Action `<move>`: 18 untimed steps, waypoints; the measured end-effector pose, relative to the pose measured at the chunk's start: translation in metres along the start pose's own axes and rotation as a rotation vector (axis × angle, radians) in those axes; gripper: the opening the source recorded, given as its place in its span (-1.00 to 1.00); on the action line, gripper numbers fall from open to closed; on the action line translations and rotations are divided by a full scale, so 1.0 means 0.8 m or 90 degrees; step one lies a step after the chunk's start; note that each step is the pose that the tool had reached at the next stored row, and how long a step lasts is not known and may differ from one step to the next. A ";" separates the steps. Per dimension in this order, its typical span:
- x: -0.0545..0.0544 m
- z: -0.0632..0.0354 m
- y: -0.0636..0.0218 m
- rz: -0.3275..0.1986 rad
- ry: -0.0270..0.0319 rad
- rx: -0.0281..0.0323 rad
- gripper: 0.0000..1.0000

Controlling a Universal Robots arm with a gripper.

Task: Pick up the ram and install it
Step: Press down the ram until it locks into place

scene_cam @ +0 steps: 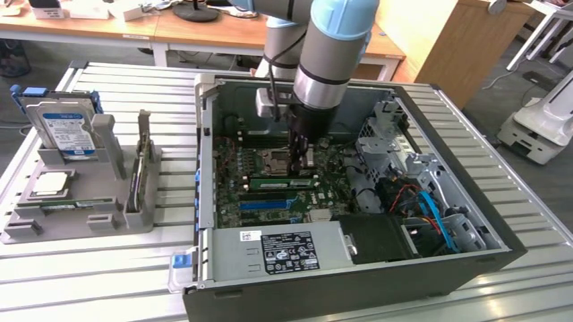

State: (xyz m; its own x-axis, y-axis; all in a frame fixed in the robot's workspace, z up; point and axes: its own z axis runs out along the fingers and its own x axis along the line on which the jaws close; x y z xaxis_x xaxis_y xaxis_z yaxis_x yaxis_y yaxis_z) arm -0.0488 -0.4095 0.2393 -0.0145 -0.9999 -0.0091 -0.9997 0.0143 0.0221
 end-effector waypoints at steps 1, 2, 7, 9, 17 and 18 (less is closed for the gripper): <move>0.000 0.000 0.003 0.000 0.0000 0.0000 -0.79; -0.001 0.000 0.007 0.000 0.0000 0.0000 -0.79; -0.002 0.001 0.026 0.000 0.0000 0.0000 -0.79; -0.002 0.002 0.033 0.000 -0.0001 0.0000 -0.79; -0.002 0.002 0.046 0.000 0.0000 0.0000 -0.79; -0.002 0.002 0.046 0.000 0.0000 0.0000 -0.79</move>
State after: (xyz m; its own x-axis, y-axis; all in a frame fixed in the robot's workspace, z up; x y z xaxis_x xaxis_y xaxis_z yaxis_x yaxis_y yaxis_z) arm -0.0855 -0.4075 0.2385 -0.0145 -0.9999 -0.0090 -0.9997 0.0142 0.0221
